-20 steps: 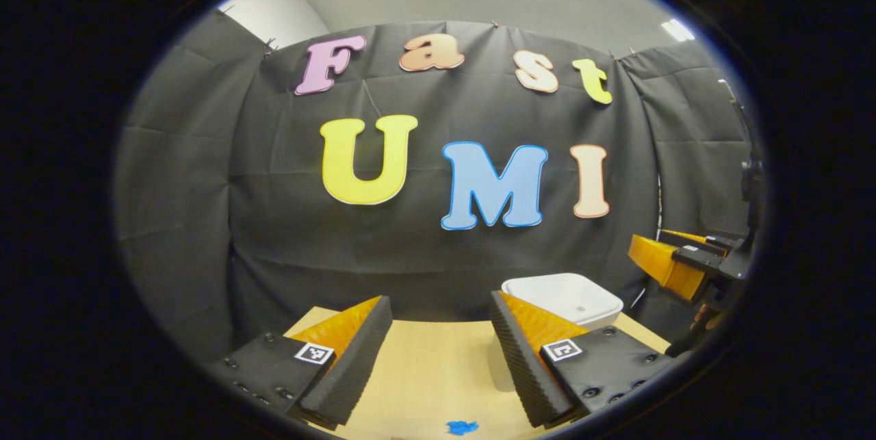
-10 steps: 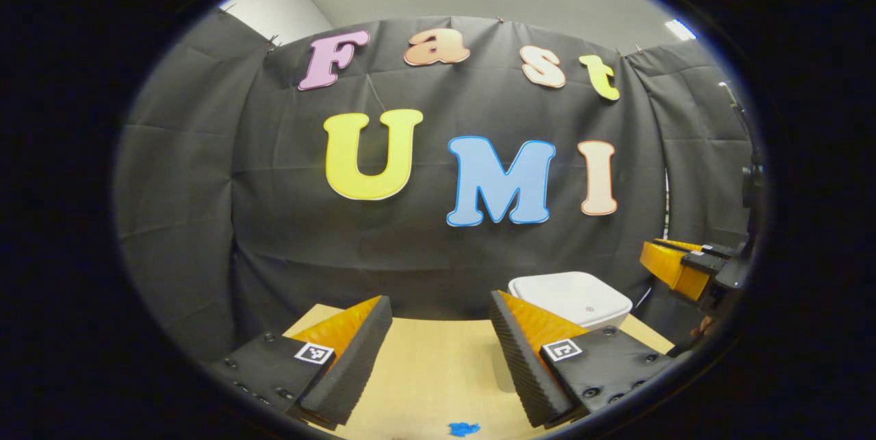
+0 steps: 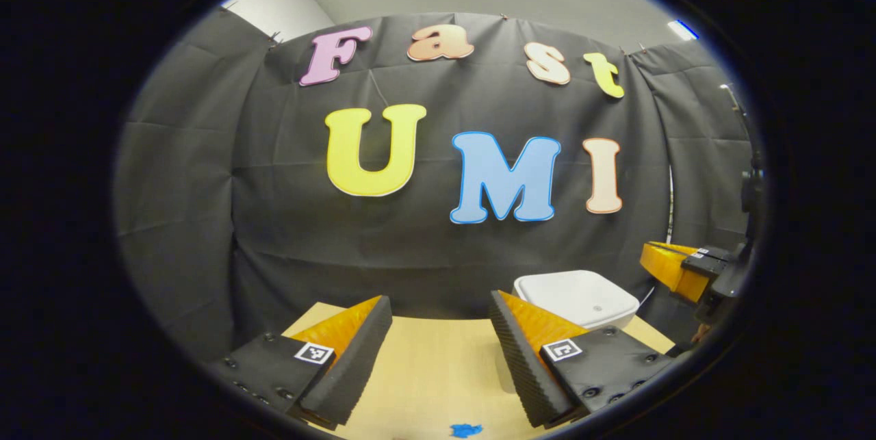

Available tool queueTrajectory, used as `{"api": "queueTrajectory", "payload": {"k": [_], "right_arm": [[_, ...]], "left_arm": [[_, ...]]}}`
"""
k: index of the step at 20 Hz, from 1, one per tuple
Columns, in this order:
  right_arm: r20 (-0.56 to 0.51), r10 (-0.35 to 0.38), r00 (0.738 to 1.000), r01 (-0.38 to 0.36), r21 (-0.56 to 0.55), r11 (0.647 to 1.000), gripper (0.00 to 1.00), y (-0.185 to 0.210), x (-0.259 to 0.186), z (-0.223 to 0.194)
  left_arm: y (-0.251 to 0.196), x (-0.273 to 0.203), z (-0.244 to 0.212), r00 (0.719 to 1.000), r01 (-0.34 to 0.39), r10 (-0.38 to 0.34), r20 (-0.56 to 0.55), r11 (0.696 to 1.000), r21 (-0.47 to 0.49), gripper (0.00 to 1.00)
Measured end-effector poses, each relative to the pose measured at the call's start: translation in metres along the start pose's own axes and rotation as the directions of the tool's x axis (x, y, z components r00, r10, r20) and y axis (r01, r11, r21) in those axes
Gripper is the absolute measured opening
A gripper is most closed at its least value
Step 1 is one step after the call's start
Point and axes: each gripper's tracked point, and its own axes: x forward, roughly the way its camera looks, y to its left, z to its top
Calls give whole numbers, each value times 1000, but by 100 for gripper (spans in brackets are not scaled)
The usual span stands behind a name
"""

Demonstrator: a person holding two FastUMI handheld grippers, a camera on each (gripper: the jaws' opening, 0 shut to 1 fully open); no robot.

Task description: Press the lid of the desktop garbage bin to open it, pick up the crumpled paper on the desktop and throw it into the bin, then pick up the pop can on the desktop and drop it into the bin, and finally close the garbage bin lid.

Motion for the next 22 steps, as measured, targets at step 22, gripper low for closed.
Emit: {"api": "queueTrajectory", "payload": {"k": [22], "right_arm": [[-294, 167, 941, -136, 122, 983, 0, 35, 95, -101]], "left_arm": [[21, 25, -11, 998, -58, 59, -26, 998, 15, 95]]}}
